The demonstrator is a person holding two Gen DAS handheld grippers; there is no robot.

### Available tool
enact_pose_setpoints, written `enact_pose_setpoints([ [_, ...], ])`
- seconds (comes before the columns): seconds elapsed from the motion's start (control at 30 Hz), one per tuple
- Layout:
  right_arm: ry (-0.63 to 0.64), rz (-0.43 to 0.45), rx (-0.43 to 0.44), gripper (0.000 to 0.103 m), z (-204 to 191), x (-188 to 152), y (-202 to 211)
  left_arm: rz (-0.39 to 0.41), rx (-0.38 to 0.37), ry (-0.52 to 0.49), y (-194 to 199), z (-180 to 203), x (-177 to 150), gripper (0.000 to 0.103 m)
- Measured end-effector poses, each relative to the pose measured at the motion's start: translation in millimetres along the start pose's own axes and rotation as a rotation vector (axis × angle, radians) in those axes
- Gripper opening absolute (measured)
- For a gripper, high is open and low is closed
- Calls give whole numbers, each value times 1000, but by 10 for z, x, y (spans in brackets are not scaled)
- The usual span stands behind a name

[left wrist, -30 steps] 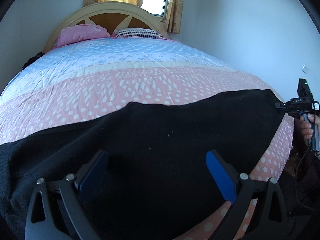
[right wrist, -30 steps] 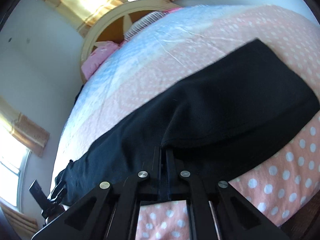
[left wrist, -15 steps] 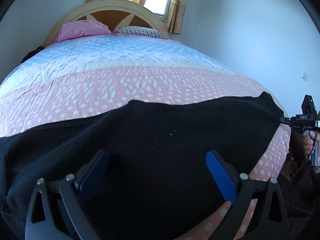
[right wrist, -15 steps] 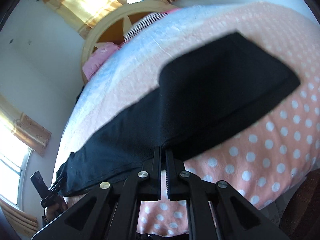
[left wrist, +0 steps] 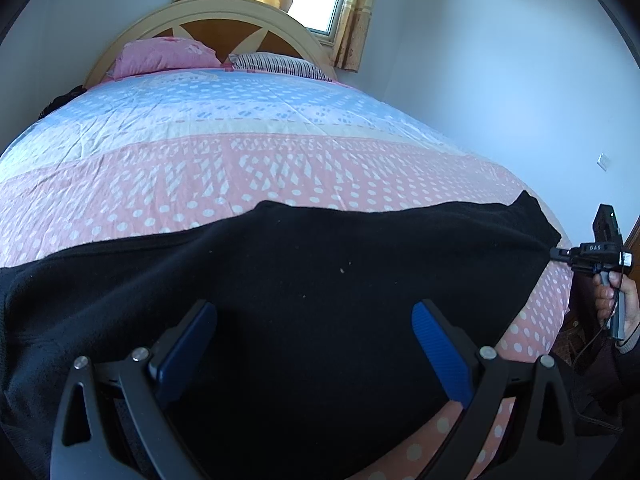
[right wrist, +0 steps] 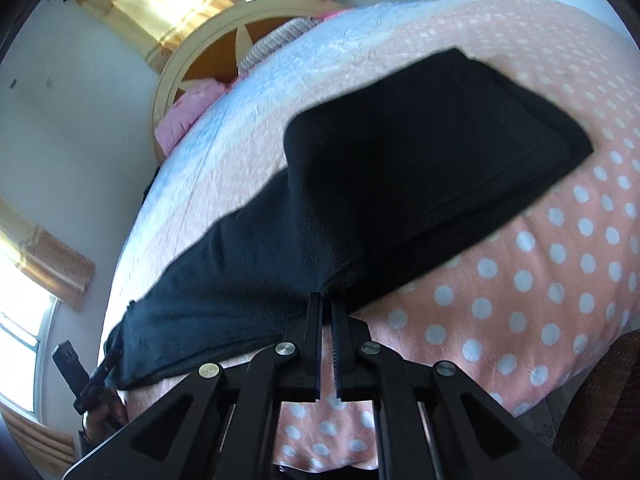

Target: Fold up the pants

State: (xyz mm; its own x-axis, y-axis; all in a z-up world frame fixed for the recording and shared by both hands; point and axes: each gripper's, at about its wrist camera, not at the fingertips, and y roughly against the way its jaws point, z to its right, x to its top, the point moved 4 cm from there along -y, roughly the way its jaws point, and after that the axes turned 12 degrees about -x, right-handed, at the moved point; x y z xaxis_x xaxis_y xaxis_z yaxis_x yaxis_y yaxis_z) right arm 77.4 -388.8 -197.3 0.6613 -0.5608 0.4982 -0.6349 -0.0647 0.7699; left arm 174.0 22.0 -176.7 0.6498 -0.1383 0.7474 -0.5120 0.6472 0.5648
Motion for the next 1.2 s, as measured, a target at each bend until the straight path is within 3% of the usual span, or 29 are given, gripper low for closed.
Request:
enact_pose_setpoints([
  [0.03, 4, 2, -2, 10, -35, 8, 40, 9, 12, -8, 19, 20, 7, 101],
  [0.07, 10, 4, -6, 20, -54, 9, 75, 25, 24, -37, 50, 73, 16, 101],
  [0.1, 22, 16, -7, 38, -95, 11, 134, 33, 37, -78, 75, 142, 21, 101],
  [0.13, 40, 35, -17, 45, -144, 5, 191, 36, 56, -124, 90, 218, 28, 101],
  [0.2, 102, 71, -63, 48, -279, -26, 272, 29, 88, -237, 94, 437, 50, 100],
  [0.27, 182, 77, -57, 48, -468, -81, 312, 34, 80, -333, 88, 688, 61, 100],
  [0.33, 320, 77, -43, 48, -776, -193, 314, 27, 41, -378, 51, 892, 51, 99],
  [0.4, 482, 109, -34, 48, -1102, -323, 312, -3, -13, -402, -25, 1034, 20, 92],
  [0.53, 820, 164, -78, 43, -1711, -650, 134, -42, -6, -405, -179, 1021, -23, 91],
  [0.67, 999, 164, -121, 41, -1937, -828, -74, -51, 11, -314, -162, 773, -16, 91],
  [0.77, 1062, 135, -138, 40, -2012, -922, -235, -48, 33, -258, -145, 578, 5, 91],
  [0.83, 1096, 121, -148, 33, -2048, -952, -328, -63, 27, -214, -158, 477, -12, 91],
  [0.97, 1125, 98, -135, 4, -2116, -1023, -423, -62, -11, -163, -146, 413, -38, 91],
  [1.2, 1104, 113, -82, 2, -2102, -1068, -116, -58, -31, -131, -150, 371, -44, 91],
])
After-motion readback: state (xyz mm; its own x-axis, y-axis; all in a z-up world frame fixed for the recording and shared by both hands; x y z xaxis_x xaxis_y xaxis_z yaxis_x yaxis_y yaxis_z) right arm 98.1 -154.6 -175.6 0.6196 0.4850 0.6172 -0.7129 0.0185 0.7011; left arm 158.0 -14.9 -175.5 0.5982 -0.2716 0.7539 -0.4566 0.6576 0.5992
